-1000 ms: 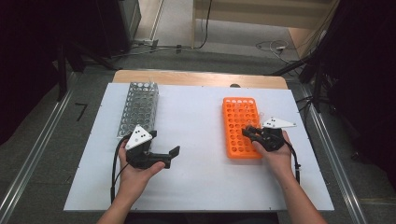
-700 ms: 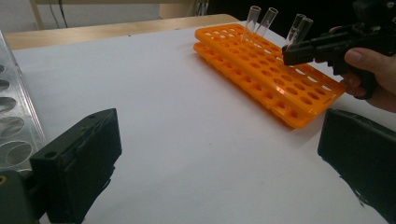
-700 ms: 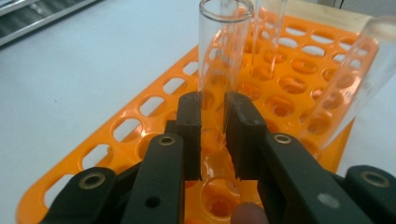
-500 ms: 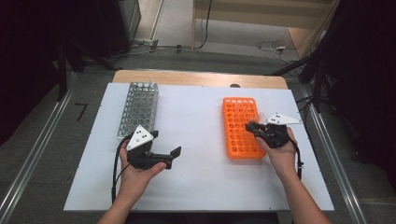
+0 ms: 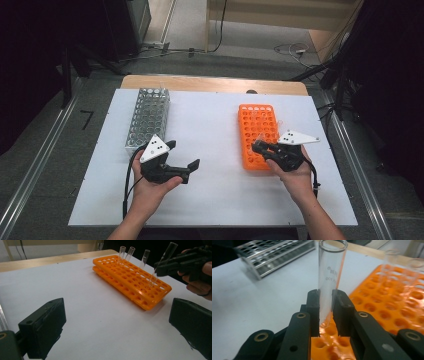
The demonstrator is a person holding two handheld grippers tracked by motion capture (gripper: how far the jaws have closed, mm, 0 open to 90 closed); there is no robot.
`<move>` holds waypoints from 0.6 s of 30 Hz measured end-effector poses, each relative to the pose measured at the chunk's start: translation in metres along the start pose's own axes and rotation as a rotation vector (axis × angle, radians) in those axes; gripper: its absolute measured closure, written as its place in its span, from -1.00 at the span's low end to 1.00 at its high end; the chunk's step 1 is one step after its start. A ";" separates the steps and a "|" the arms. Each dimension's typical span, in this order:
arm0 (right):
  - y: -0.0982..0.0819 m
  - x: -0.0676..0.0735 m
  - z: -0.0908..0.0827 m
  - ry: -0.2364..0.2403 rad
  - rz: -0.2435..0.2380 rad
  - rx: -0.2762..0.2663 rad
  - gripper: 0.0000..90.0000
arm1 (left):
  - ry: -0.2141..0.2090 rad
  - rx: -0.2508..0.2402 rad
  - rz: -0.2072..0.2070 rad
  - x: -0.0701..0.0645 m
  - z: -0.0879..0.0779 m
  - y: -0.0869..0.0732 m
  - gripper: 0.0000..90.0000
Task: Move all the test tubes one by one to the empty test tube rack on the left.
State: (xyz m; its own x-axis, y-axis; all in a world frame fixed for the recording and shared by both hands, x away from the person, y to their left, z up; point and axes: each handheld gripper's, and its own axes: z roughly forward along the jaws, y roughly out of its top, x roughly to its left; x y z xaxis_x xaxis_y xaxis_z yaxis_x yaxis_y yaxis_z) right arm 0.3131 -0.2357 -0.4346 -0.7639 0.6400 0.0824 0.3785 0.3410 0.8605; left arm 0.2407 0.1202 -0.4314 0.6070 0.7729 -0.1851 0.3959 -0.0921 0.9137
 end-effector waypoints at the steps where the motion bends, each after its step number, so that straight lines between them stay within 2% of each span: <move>1: 0.000 0.004 0.001 0.010 -0.010 0.004 0.65 | -0.002 0.000 0.002 -0.001 0.000 0.000 -1.00; 8: -0.003 0.033 0.009 0.087 -0.045 0.028 0.65 | -0.041 -0.012 0.014 -0.011 0.001 0.005 -0.95; 14: -0.004 0.052 0.019 0.128 -0.073 0.051 0.65 | -0.074 -0.009 0.027 -0.020 0.004 0.006 -0.92; 18: -0.004 0.064 0.026 0.153 -0.096 0.068 0.65 | -0.121 -0.004 0.034 -0.026 0.008 0.006 -0.79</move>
State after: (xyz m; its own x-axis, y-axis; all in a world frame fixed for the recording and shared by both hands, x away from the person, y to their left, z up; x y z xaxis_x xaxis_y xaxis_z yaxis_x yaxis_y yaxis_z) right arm 0.2761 -0.1781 -0.4461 -0.8669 0.4918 0.0815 0.3305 0.4445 0.8326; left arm 0.2327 0.0946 -0.4243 0.6987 0.6879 -0.1964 0.3713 -0.1140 0.9215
